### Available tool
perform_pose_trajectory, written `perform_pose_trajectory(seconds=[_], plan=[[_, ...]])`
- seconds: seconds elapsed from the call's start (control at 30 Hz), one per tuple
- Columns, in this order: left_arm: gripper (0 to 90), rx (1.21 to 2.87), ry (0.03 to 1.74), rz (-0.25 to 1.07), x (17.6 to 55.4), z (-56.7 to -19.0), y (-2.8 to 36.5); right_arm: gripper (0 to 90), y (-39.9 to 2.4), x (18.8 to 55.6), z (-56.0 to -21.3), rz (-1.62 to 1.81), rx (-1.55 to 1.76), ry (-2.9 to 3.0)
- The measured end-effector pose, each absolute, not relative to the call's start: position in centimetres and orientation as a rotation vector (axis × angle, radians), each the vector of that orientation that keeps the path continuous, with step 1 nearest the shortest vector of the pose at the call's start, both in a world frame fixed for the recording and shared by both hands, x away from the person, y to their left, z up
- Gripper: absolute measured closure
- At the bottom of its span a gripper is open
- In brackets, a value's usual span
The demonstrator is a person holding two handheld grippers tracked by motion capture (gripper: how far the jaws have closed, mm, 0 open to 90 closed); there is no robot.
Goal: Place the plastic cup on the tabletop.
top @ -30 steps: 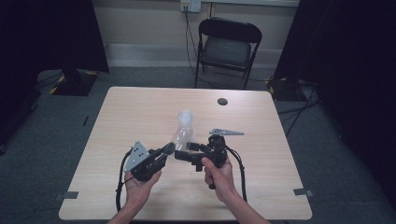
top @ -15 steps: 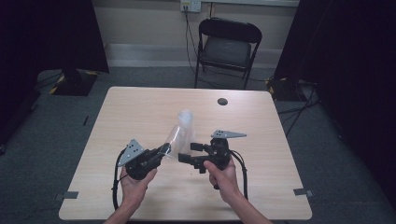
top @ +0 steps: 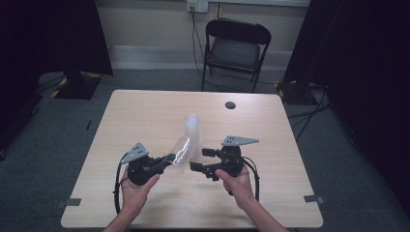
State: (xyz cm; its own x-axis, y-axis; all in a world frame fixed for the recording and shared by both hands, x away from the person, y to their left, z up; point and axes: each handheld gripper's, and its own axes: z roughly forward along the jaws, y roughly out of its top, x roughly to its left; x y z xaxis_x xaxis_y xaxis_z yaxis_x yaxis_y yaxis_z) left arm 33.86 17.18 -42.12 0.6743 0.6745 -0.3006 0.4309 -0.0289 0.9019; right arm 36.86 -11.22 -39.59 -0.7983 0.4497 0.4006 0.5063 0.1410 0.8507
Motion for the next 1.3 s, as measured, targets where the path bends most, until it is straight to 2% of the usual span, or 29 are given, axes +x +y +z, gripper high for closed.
perform_pose_trajectory(seconds=[0.53, 0.73, 1.0, 1.23, 1.3], plan=[[86.6, 1.876, 0.883, 0.120, 34.6, -42.1, 16.0, 19.0, -12.0, 36.4, -39.5, -1.733, -0.824, -2.538], [86.5, 1.996, 0.816, 0.086, 34.7, -42.1, 15.3, 17.4, -12.0, 35.7, -39.6, -1.653, -0.711, -2.706], [86.3, 2.063, 0.787, 0.018, 34.9, -42.6, 14.5, 14.6, -11.5, 34.3, -40.3, -1.603, -0.531, -2.839], [86.4, 2.096, 0.815, -0.050, 35.5, -43.1, 14.4, 14.8, -11.0, 33.4, -40.1, -1.551, -0.373, -2.965], [86.6, 2.093, 0.822, -0.083, 35.6, -43.1, 14.3, 17.7, -10.6, 32.9, -40.2, -1.506, -0.290, -3.027]])
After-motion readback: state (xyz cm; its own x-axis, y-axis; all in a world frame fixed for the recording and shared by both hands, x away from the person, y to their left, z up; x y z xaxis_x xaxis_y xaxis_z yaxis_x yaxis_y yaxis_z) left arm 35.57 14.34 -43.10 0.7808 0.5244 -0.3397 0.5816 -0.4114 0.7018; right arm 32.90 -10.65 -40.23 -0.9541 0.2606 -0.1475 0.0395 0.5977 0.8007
